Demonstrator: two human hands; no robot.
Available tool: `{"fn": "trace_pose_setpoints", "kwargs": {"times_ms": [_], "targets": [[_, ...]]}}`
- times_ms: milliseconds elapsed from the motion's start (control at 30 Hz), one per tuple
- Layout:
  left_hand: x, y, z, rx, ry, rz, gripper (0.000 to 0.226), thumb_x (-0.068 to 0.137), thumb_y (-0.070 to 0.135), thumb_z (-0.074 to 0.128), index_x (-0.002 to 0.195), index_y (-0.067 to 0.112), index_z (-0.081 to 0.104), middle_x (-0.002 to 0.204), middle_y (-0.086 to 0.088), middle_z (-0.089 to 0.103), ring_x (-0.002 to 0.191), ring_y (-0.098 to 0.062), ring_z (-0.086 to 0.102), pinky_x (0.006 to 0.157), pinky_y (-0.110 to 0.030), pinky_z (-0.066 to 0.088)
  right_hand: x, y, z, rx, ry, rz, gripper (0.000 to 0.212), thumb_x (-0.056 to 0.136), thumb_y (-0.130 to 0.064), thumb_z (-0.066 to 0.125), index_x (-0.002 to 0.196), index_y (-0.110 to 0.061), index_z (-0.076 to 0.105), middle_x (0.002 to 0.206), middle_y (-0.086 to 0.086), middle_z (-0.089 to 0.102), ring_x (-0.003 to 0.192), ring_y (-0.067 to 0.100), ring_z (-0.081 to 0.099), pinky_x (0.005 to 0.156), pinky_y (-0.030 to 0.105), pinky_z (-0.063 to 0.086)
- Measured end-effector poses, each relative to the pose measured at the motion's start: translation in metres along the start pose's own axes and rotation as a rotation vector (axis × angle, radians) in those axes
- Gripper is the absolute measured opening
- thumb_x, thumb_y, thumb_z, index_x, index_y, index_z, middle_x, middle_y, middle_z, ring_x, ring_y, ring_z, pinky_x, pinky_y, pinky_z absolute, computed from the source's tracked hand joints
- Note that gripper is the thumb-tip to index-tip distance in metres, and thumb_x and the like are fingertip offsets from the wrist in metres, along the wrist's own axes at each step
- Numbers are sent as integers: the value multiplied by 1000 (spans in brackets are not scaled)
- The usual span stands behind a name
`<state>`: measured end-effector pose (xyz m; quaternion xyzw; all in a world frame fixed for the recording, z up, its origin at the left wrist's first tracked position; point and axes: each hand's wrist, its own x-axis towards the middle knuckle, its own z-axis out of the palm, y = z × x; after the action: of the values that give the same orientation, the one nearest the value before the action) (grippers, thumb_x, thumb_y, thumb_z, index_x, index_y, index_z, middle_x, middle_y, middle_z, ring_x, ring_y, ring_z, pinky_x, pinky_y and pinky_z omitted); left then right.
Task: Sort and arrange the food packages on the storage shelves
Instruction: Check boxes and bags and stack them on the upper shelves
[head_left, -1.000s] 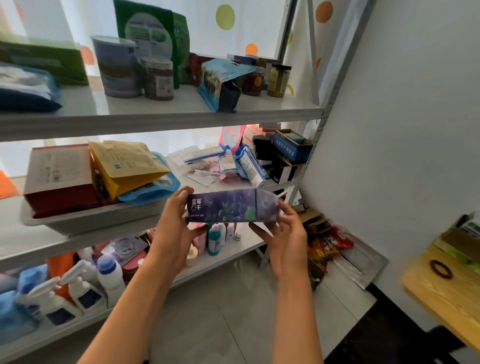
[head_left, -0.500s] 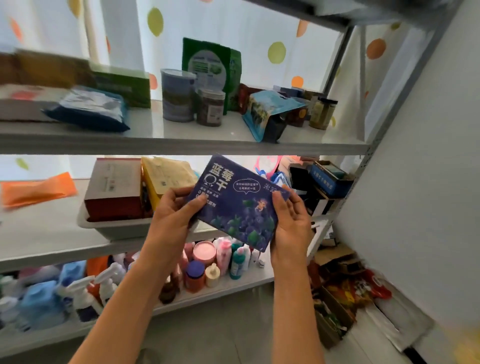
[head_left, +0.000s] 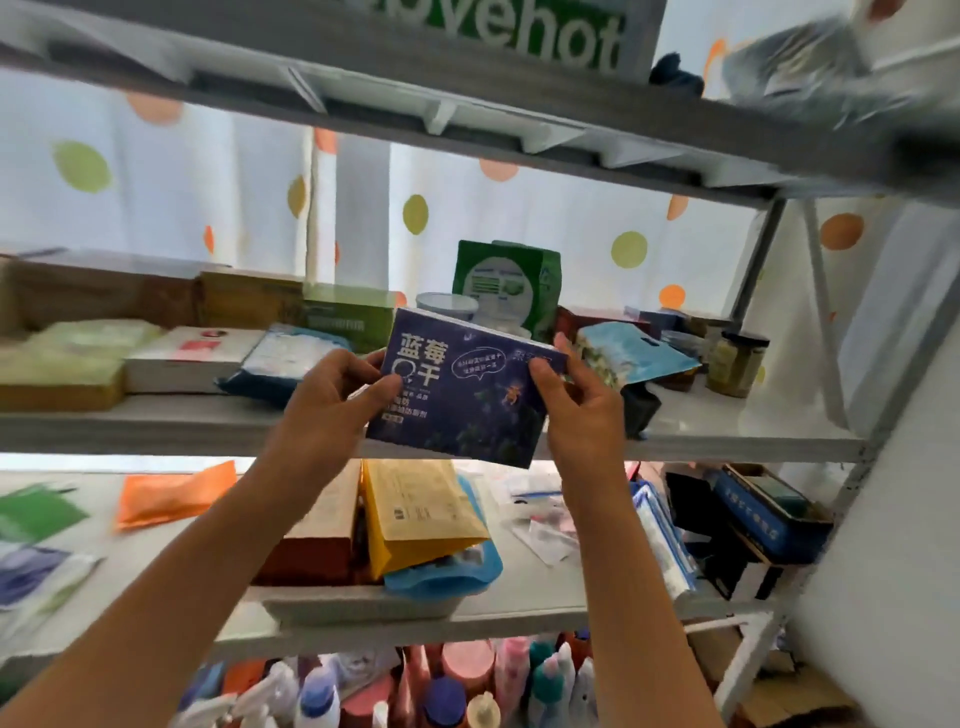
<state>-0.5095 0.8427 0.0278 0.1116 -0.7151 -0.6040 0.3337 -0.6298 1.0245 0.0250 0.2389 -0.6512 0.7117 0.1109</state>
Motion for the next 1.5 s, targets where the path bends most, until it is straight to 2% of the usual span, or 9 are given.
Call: {"fn": "trace_pose_setpoints", "kwargs": {"times_ms": [233,400,500,633,800,1067,1200,1333,1500], "targets": [[91,35,-26,199,-43,149,38,83,15,78,111,19,53,96,16,64,82,-2,64,53,-8,48,93,-28,40,-138,-94,-119,46,100,-36,59,146,-32,49,139,-4,56,111,8,59,62,2,48],[167,42,-37,177,-104,164,71,78,8,81,134,27,42,116,-1,62,100,-22,66,71,-33,59,158,-36,80,-293,-151,-215,48,102,-29,58,148,-21,48,137,-2,56,112,11,56,75,6,48],[215,39,-45,86,-108,164,66,79,31,77,137,26,46,120,-2,65,105,-26,66,79,-42,60,197,-34,105,-360,-182,-236,48,102,-27,58,148,-17,49,145,2,56,122,19,59,89,12,47],[275,35,-55,54,-197,168,77,74,38,72,143,23,42,124,-6,65,108,-27,66,73,-39,61,250,-30,129,-536,-237,-285,44,102,-27,57,143,-11,53,138,4,60,116,20,63,64,-1,43],[356,23,-57,66,-209,132,74,76,32,74,141,12,44,122,-8,66,108,-29,66,69,-38,60,320,-16,149,-659,-350,-263,50,99,-21,64,145,-7,50,131,10,62,109,23,63,87,30,55],[429,-10,-39,53,-108,66,45,89,20,71,128,8,52,116,-8,66,102,-29,64,65,-37,57,383,17,140,-1014,-447,-206,55,94,-8,59,147,-15,48,143,9,55,132,24,51,106,31,38],[444,-27,-14,61,-130,48,41,87,17,73,123,9,54,112,-7,67,100,-28,64,65,-38,57,402,29,127,-1091,-526,-110,52,91,-6,60,142,-14,54,143,11,57,128,25,55,95,29,42],[456,-50,6,64,-153,-21,43,87,21,74,123,8,56,113,-8,68,104,-31,64,66,-40,60,415,37,116,-1112,-578,-87,29,87,-8,60,112,-17,73,113,4,73,97,21,68,77,34,57],[461,-71,22,170,-268,-88,41,89,24,73,122,8,54,112,-8,68,104,-29,64,66,-36,61,423,47,103,-1100,-606,-177,28,89,-5,60,106,-19,77,103,1,74,91,16,68,78,37,60]]}}
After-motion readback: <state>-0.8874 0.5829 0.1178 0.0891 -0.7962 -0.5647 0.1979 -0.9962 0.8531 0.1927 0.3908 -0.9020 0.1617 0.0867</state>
